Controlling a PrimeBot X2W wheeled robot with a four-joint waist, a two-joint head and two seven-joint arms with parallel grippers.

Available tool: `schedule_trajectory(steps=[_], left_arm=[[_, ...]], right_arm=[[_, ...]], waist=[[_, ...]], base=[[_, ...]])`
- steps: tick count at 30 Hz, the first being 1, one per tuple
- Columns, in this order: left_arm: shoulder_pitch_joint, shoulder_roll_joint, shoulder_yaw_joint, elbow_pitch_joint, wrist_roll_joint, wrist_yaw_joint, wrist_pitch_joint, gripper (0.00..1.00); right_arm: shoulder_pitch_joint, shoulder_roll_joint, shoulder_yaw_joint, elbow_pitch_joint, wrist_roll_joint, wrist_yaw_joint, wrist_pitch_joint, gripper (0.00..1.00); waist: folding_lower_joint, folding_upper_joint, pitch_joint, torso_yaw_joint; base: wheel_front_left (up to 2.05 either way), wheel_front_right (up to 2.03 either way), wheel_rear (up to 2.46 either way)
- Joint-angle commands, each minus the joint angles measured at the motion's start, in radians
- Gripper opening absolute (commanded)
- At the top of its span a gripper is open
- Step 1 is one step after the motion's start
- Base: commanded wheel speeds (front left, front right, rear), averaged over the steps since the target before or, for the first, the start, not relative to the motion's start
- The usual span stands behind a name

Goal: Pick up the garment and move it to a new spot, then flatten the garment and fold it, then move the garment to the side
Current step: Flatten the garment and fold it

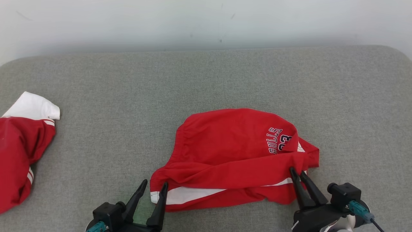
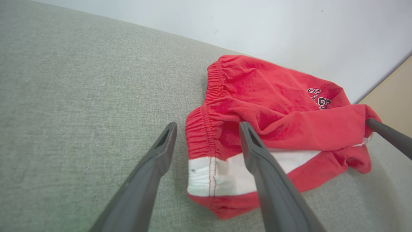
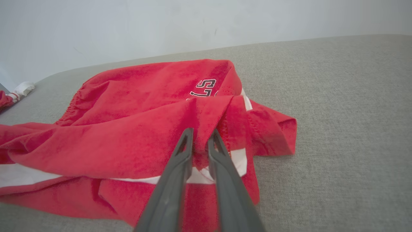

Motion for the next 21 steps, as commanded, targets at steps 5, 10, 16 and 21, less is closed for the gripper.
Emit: schedule_trajectory(steps=[5,10,16,21], left_arm=[[0.026,-0.001,0.005,-0.010,0.009,0.000,-0.002,1.00],[0.017,-0.003,-0.013,-0.019,0.019,0.000,-0.002,1.00],[-0.001,-0.004,-0.066,-0.029,0.016,0.000,-0.002,1.00],[0.000,-0.004,-0.084,-0.030,0.011,0.000,-0.002,1.00]], right_arm=[[-0.018,-0.010,-0.002,-0.025,0.023,-0.001,-0.005,0.00],[-0.062,-0.019,-0.012,-0.032,0.065,-0.001,-0.005,0.00],[-0.176,-0.051,-0.015,0.048,0.096,-0.001,-0.005,0.00],[-0.228,-0.055,-0.009,0.116,0.100,-0.001,-0.005,0.00]], waist=[[0.0000,0.0000,0.004,0.006],[0.0000,0.0000,0.010,0.013],[0.0000,0.0000,0.016,0.061],[0.0000,0.0000,0.017,0.094]], base=[[0.00,0.00,0.00],[0.00,0.00,0.00],[0.00,0.00,0.00],[0.00,0.00,0.00]])
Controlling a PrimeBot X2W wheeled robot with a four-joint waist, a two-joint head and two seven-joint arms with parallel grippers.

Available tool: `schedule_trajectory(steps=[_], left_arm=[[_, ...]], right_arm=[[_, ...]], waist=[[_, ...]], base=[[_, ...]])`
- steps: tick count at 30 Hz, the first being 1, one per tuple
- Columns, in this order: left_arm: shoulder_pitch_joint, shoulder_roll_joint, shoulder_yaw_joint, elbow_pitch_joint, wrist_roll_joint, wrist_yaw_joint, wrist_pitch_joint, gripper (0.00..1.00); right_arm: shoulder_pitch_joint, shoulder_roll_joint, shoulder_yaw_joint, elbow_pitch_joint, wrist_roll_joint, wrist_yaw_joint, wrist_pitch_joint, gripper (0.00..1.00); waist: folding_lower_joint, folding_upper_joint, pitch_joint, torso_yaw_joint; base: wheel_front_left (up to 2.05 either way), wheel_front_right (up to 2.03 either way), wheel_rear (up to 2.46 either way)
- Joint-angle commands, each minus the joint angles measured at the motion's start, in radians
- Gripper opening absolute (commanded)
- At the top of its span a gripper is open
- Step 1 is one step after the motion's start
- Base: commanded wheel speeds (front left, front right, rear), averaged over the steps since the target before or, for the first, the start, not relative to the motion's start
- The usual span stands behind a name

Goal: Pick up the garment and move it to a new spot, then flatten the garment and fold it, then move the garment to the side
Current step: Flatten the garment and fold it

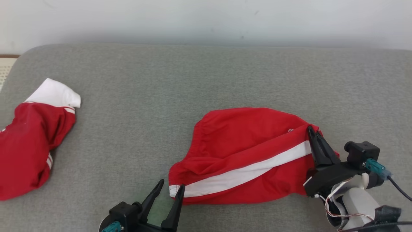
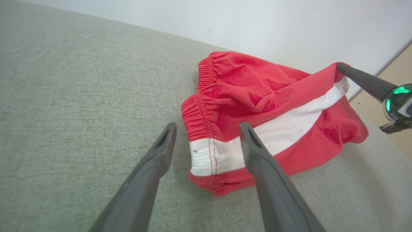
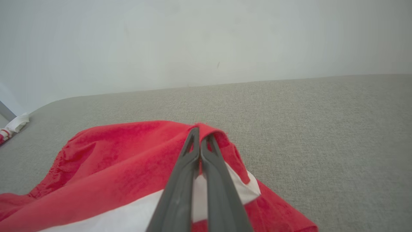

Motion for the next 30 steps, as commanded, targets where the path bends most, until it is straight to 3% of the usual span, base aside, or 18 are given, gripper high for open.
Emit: schedule_trajectory(steps=[1,9,16,17,18,25,30], left_arm=[[0.004,0.001,-0.003,0.002,-0.001,0.000,-0.002,1.00],[0.001,0.000,-0.037,0.004,-0.014,0.000,-0.001,1.00],[0.011,0.000,-0.061,0.002,-0.016,0.000,-0.001,1.00],[0.016,0.001,-0.061,0.002,-0.015,0.000,-0.001,1.00],[0.022,0.001,-0.059,0.004,-0.014,0.000,-0.001,1.00],[0.055,0.001,-0.023,0.009,-0.007,0.000,-0.001,1.00],[0.082,0.001,0.017,-0.010,-0.006,0.000,-0.001,1.00]], right_arm=[[-0.016,-0.006,0.007,0.016,0.000,-0.001,-0.005,0.00],[-0.121,-0.005,0.002,0.206,-0.043,-0.001,-0.005,0.00],[-0.162,0.009,-0.098,0.334,-0.107,-0.001,-0.005,0.00],[-0.160,0.013,-0.115,0.340,-0.125,-0.001,-0.005,0.36],[-0.155,0.017,-0.127,0.345,-0.139,-0.001,-0.005,1.00],[-0.075,0.042,-0.251,0.293,-0.243,-0.001,-0.005,1.00],[0.009,0.047,-0.281,0.212,-0.269,-0.001,-0.005,1.00]], waist=[[0.0000,0.0000,0.003,0.024],[0.0000,0.0000,0.012,0.107],[0.0000,0.0000,-0.001,0.153],[0.0000,0.0000,-0.006,0.153],[0.0000,0.0000,-0.011,0.152],[0.0000,0.0000,-0.071,0.110],[0.0000,0.0000,-0.106,0.065]], base=[[0.00,0.00,0.00],[0.00,0.00,0.00],[0.00,0.00,0.00],[0.00,0.00,0.00],[0.00,0.00,0.00],[0.00,0.00,0.00],[0.00,0.00,0.00]])
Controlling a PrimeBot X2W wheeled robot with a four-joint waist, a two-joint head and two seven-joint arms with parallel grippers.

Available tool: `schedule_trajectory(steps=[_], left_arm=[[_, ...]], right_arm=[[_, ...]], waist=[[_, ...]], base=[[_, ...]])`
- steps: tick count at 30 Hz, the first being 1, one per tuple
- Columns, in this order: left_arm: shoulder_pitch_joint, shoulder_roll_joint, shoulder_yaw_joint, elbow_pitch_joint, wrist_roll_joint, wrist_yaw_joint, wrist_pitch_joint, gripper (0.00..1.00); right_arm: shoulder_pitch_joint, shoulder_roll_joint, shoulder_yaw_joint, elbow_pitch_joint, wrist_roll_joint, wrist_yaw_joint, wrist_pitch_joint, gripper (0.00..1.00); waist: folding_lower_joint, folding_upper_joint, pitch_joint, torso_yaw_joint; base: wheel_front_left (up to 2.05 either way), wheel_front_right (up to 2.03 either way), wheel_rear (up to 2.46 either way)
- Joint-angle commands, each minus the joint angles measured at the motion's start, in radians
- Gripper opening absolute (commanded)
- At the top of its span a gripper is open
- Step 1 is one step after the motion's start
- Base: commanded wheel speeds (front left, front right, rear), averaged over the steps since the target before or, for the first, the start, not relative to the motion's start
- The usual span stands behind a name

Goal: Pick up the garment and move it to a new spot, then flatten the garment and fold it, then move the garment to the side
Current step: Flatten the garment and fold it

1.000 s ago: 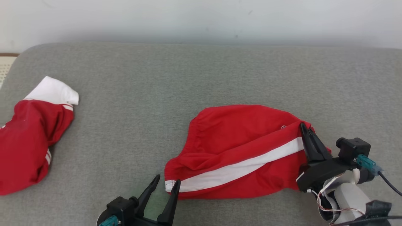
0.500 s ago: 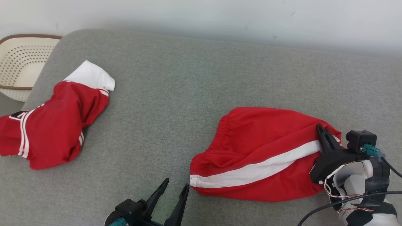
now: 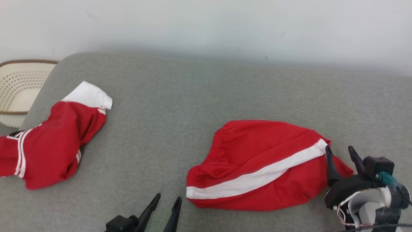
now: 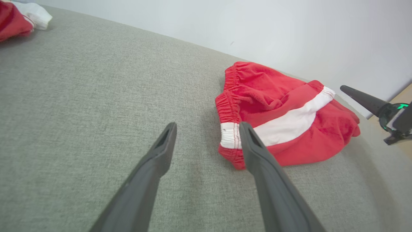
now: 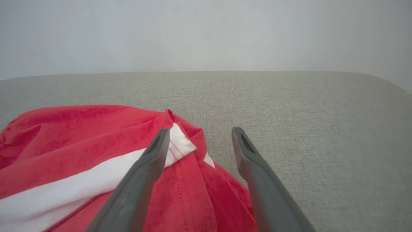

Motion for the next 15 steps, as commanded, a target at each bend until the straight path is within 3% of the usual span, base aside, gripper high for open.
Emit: schedule_trajectory(steps=[1,15], left_arm=[[0.025,0.001,0.010,-0.006,0.011,0.000,-0.002,1.00],[0.119,0.001,0.135,-0.048,0.097,0.023,-0.001,1.00]], right_arm=[[0.033,-0.004,-0.001,-0.024,-0.011,-0.001,-0.005,1.00],[0.262,0.047,-0.004,-0.272,-0.035,-0.001,-0.003,1.00]], waist=[[0.0000,-0.0001,-0.037,-0.041],[0.0000,-0.0001,-0.107,-0.106]], base=[[0.00,0.00,0.00],[0.00,0.00,0.00]])
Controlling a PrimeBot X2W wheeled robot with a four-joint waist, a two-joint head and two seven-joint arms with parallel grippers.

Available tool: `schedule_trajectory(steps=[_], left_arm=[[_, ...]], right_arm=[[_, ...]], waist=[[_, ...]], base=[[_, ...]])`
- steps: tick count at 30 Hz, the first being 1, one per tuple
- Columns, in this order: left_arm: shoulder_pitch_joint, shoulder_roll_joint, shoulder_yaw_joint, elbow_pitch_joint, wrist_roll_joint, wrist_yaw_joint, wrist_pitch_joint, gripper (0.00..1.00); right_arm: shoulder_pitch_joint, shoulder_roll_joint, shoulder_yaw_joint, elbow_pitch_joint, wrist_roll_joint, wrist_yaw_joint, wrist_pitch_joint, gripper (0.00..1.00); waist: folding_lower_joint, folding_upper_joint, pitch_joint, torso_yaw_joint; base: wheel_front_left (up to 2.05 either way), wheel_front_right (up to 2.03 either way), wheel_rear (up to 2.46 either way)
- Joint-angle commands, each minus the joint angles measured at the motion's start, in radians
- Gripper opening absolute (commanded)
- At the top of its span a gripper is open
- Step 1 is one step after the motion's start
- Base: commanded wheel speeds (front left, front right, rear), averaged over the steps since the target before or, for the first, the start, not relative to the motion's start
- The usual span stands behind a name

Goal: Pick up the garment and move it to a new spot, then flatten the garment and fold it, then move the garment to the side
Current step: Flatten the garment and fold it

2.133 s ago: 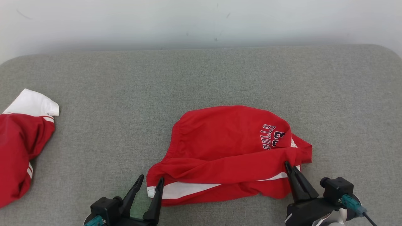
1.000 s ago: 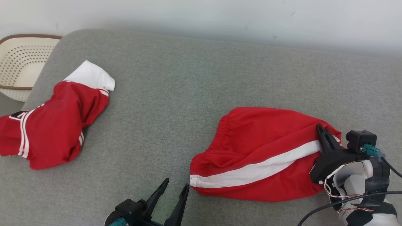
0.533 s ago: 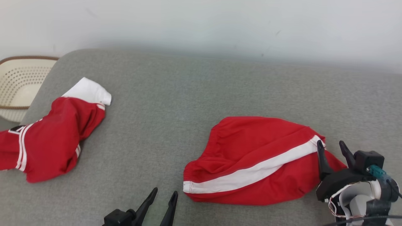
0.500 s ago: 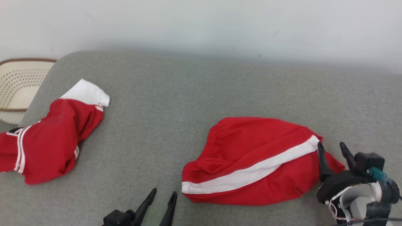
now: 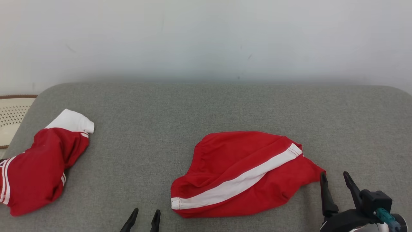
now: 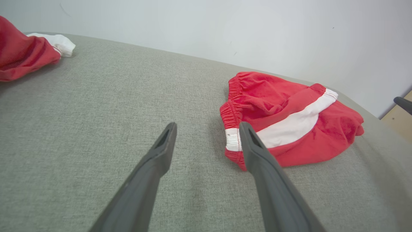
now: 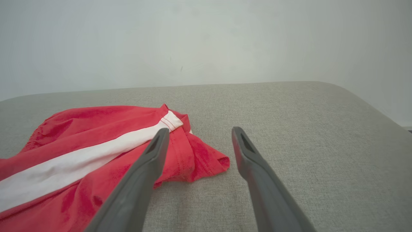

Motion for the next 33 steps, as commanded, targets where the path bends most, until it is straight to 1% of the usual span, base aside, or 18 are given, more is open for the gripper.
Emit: schedule_trajectory(steps=[1,4,11,18,27,33], left_arm=[[0.018,0.000,0.004,-0.005,0.008,0.001,-0.001,1.00],[0.035,0.001,0.018,-0.012,0.029,0.002,-0.001,1.00],[0.063,0.000,0.036,-0.034,0.088,0.033,-0.001,1.00],[0.075,0.000,0.042,-0.043,0.093,0.056,-0.001,1.00],[0.091,0.000,0.052,-0.075,0.120,0.067,-0.001,1.00],[0.095,0.000,0.045,-0.073,0.105,0.071,-0.001,1.00]], right_arm=[[0.014,0.003,-0.002,-0.005,-0.006,-0.001,-0.001,1.00],[0.044,0.019,-0.008,-0.040,-0.013,-0.001,-0.001,1.00],[0.105,0.053,-0.033,-0.094,-0.026,-0.001,-0.001,1.00],[0.142,0.088,-0.054,-0.126,-0.036,-0.001,-0.001,1.00],[0.181,0.110,-0.068,-0.163,-0.026,-0.001,-0.001,1.00],[0.186,0.117,-0.052,-0.161,-0.038,-0.001,-0.001,1.00]], waist=[[0.0001,0.0001,-0.012,-0.012],[0.0001,0.0001,-0.018,-0.015],[0.0001,0.0001,-0.028,-0.014],[0.0001,0.0001,-0.039,-0.011],[0.0001,0.0001,-0.047,-0.010],[0.0001,0.0001,-0.044,-0.011]], base=[[0.00,0.00,0.00],[0.00,0.00,0.00],[0.00,0.00,0.00],[0.00,0.00,0.00],[0.00,0.00,0.00],[0.00,0.00,0.00]])
